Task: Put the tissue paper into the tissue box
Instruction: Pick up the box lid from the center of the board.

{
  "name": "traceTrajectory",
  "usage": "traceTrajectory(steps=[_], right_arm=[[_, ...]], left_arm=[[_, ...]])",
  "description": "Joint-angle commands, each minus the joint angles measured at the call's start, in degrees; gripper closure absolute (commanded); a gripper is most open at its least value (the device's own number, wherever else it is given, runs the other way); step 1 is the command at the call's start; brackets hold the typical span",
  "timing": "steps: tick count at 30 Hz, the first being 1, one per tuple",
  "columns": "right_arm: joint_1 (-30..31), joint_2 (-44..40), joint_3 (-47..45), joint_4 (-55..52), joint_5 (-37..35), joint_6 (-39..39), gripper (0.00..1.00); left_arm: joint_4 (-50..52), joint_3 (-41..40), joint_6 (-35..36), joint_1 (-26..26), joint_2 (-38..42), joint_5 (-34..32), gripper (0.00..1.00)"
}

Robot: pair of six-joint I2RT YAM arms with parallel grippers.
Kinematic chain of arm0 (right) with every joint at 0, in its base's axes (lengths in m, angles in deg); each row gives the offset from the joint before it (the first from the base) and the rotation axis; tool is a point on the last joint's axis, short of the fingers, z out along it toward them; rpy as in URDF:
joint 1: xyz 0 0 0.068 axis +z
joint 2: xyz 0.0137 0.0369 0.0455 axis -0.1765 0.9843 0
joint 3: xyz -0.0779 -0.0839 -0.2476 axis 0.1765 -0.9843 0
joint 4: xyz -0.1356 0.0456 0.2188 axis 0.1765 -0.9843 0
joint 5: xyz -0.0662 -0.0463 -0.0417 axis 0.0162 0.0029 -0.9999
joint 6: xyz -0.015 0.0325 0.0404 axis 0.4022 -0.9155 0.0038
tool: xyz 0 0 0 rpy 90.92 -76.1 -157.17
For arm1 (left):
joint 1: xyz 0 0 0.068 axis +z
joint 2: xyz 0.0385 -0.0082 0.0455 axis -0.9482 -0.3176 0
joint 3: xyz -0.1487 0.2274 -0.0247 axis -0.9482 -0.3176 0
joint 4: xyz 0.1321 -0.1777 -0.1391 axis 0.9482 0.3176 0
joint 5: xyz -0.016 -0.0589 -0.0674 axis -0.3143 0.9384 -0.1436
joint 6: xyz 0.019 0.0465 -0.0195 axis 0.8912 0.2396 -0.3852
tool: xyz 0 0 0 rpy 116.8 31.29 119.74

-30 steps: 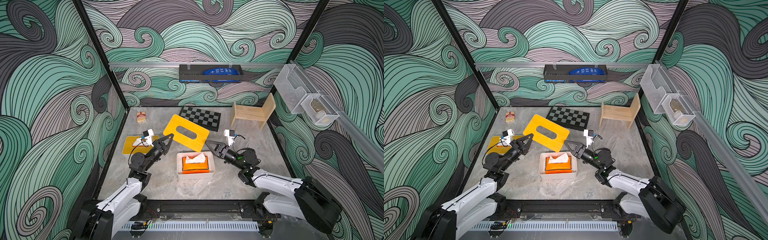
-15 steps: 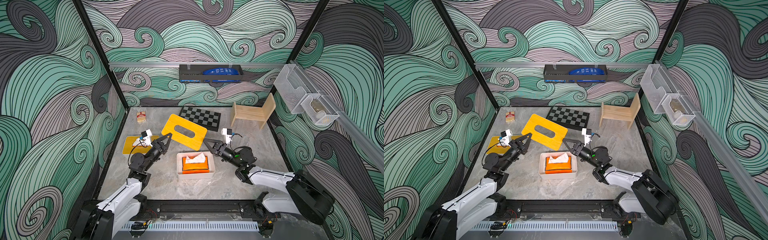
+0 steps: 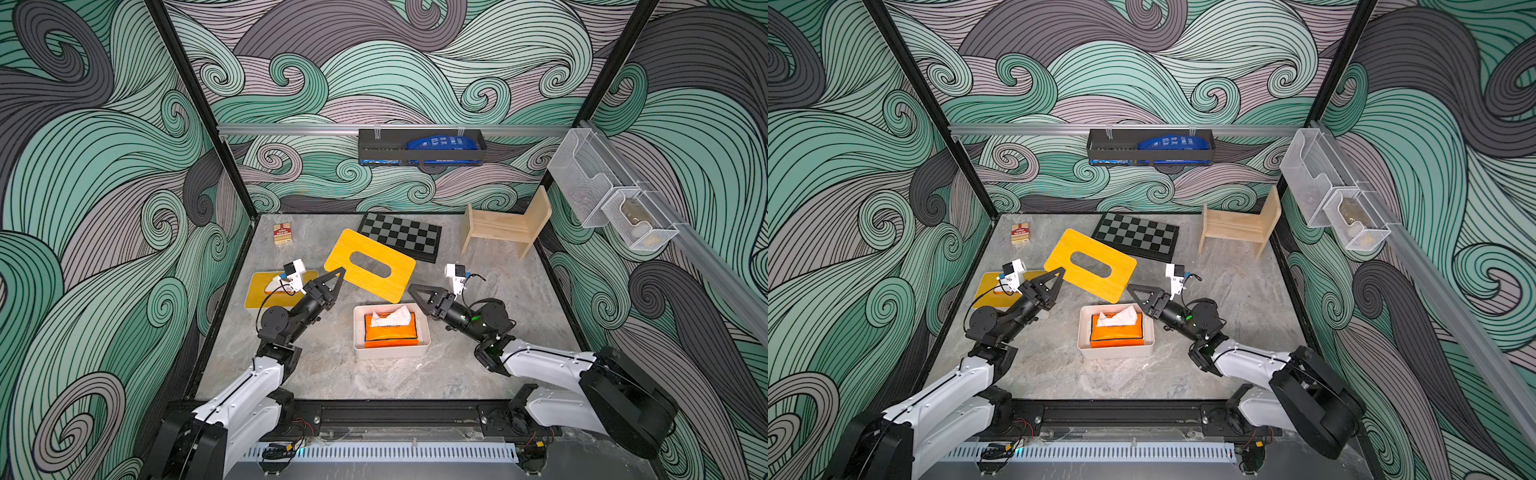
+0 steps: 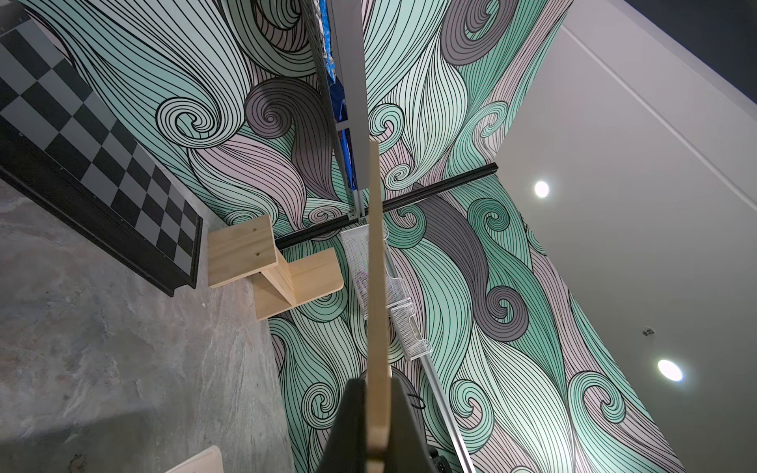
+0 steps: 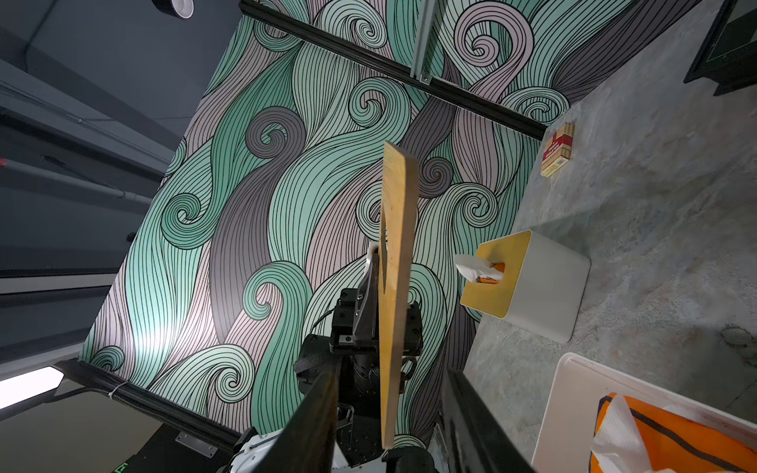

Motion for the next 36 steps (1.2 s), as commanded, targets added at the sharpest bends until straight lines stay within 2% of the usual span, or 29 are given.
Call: traceTrajectory(steps=[1,12,27,36], right_arm=[[0.2,0.4,2.1,-0.1,0.5,0.7,0.55],[0.2,4.7,6.3,0.6,2.4,0.6,0.60],[0.4,9.2,9.5,4.7,4.1,-1.1,0.75],[0.4,10.8,10.3,6.6,5.0,-1.8,0.80]], left_arm=[[-2.0,0.8,0.9,0.2,1.1,0.9,1.00],[-1.8,0.8,1.1,0.3,0.9,1.4,1.00],[-2.0,0.8,1.2,0.3,0.1,1.6,1.00],[-1.7,0.6,1.2,0.3,0.1,1.9,1.00]])
